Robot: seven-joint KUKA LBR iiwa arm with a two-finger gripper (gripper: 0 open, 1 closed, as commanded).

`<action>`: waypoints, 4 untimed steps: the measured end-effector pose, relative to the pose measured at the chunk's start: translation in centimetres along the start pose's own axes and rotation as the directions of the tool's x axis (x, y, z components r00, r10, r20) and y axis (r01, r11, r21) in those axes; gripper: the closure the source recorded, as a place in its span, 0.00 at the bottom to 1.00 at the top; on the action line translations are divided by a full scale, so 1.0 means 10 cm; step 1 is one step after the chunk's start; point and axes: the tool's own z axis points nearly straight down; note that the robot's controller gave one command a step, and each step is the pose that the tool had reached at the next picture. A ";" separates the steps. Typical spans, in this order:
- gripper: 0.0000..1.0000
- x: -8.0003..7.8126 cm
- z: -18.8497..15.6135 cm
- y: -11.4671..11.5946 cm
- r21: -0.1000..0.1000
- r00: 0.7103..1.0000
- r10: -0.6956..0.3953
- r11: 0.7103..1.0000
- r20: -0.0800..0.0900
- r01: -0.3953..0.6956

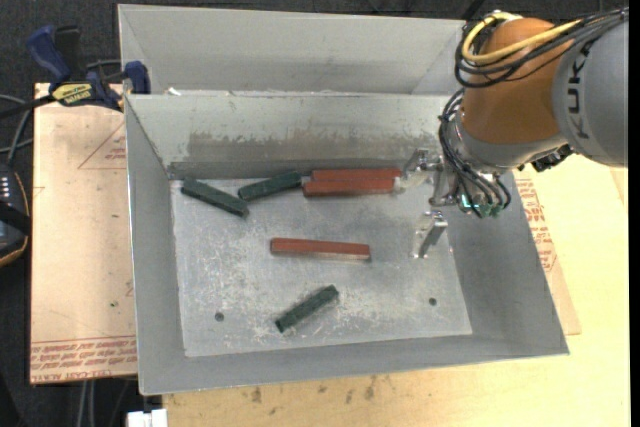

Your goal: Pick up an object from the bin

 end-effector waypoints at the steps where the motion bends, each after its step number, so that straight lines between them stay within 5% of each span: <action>1: 0.00 -0.02 -0.04 0.00 0.001 1.000 -0.001 1.000 0.007 0.001; 2: 0.00 -0.02 0.48 0.46 0.001 1.000 -0.002 1.000 0.014 0.001; 3: 0.00 0.07 0.69 0.64 -0.001 1.000 -0.018 1.000 0.009 0.018; 4: 0.00 -0.11 0.52 0.06 -0.001 0.999 -0.053 0.999 0.007 0.053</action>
Offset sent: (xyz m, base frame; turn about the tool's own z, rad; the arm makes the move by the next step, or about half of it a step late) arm -0.0018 0.0782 -0.0868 -0.0061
